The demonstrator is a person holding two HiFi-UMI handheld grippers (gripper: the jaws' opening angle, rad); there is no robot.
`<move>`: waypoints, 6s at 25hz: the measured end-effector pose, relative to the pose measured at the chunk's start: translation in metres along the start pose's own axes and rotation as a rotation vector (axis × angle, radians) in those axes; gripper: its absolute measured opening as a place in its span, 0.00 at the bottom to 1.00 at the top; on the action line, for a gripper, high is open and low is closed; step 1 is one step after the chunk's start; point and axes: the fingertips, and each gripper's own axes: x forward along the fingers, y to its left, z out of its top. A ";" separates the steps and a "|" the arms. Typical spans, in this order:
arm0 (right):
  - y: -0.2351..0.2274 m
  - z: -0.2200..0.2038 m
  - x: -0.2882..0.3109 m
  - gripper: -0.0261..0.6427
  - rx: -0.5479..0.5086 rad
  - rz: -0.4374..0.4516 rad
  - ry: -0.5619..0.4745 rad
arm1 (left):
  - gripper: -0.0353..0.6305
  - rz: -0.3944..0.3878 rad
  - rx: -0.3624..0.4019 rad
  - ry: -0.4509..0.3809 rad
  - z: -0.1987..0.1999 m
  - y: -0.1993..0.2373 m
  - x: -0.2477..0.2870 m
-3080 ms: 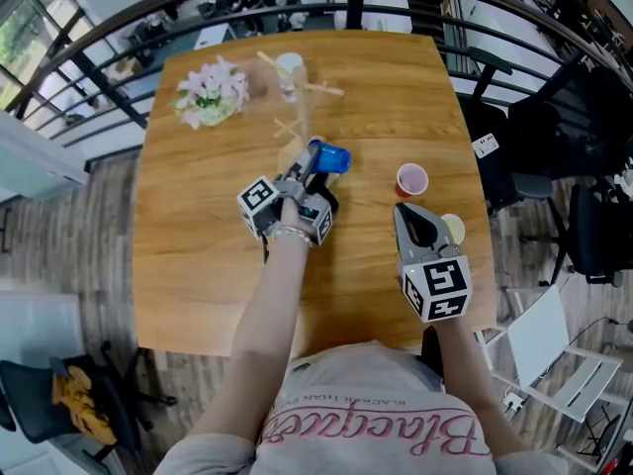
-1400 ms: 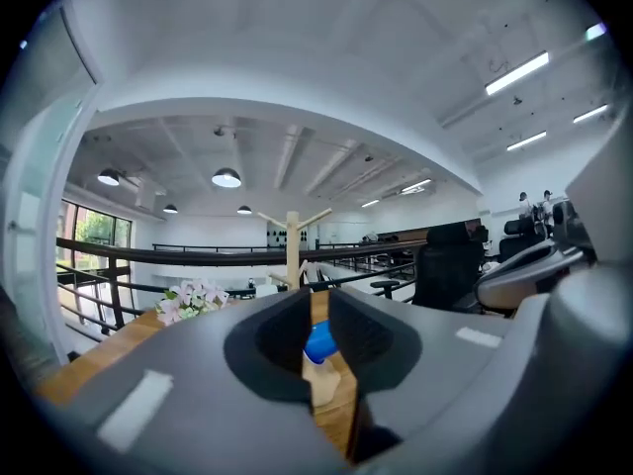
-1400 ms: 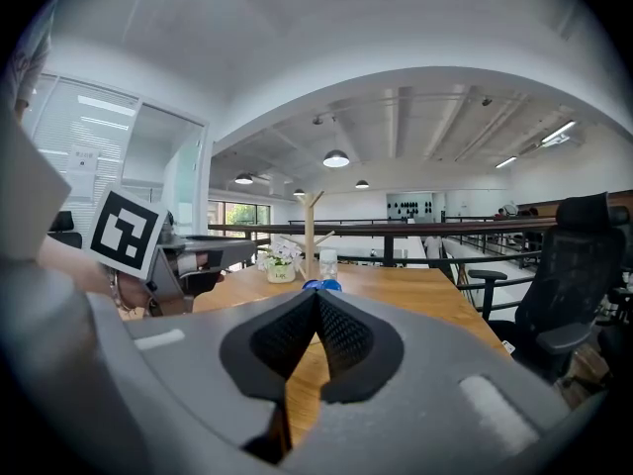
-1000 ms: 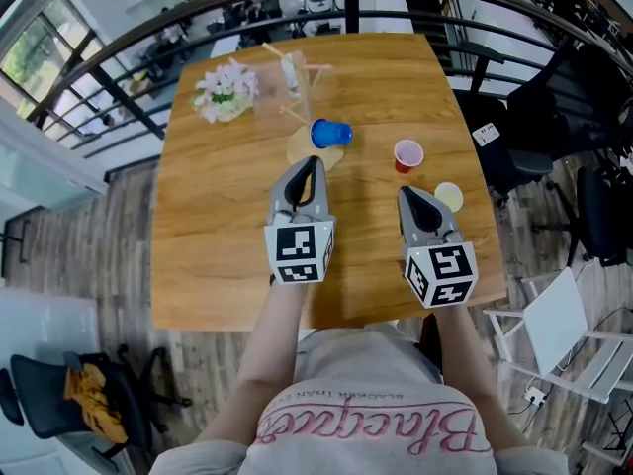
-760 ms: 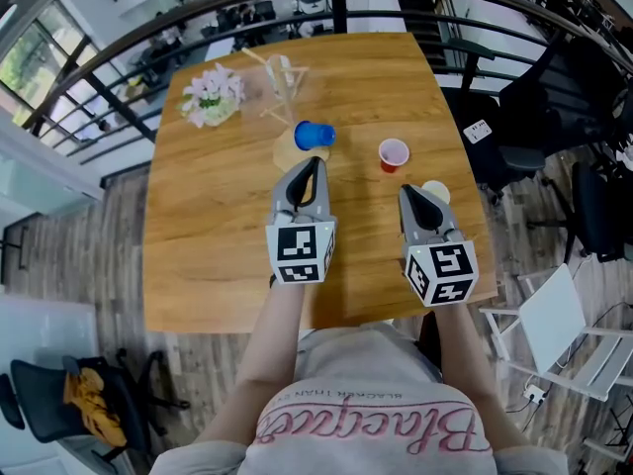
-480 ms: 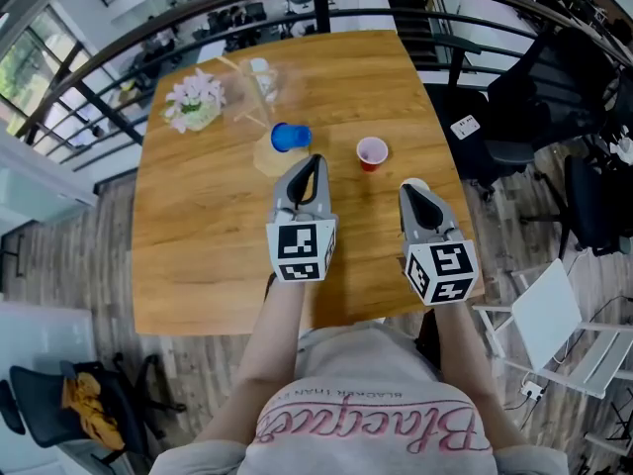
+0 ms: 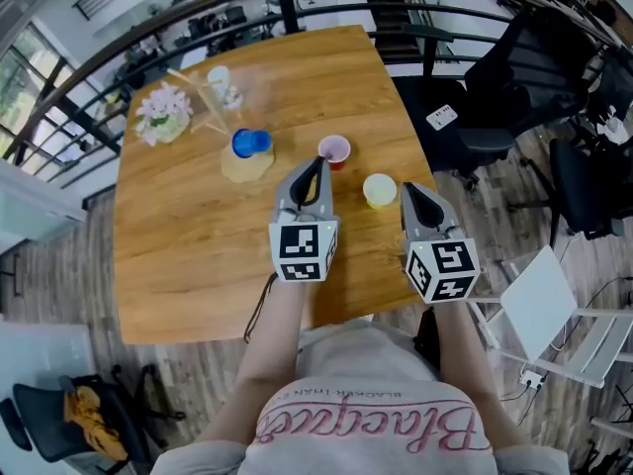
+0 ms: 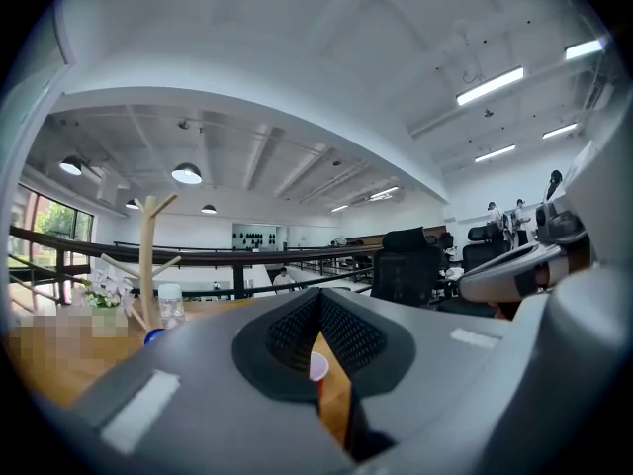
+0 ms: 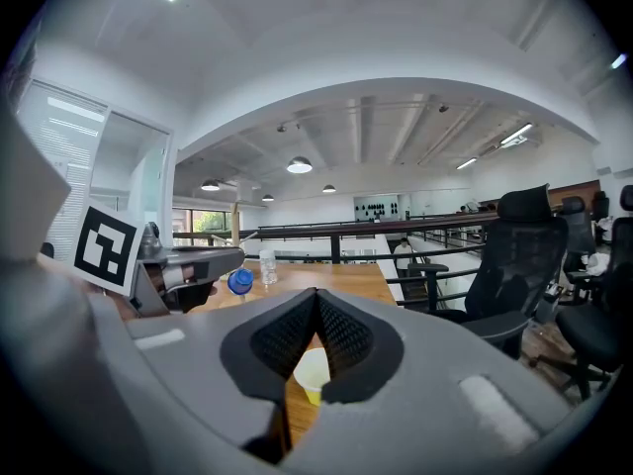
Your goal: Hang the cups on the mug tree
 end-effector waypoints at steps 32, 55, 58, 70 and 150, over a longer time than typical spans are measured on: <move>-0.048 -0.041 -0.019 0.04 0.046 -0.078 0.086 | 0.71 -0.310 0.004 0.438 -0.163 -0.115 0.046; -0.046 -0.041 -0.014 0.04 0.108 -0.044 0.102 | 0.50 -0.167 0.007 0.364 -0.136 -0.093 0.047; -0.036 -0.035 -0.008 0.04 0.123 -0.030 0.098 | 0.50 -0.149 0.003 0.348 -0.124 -0.080 0.038; 0.024 -0.006 0.028 0.04 0.125 0.053 0.058 | 0.50 -0.052 0.013 0.284 -0.083 -0.007 0.003; 0.133 0.038 0.137 0.04 0.097 0.357 -0.009 | 0.50 0.279 1.255 0.917 -0.025 0.242 0.007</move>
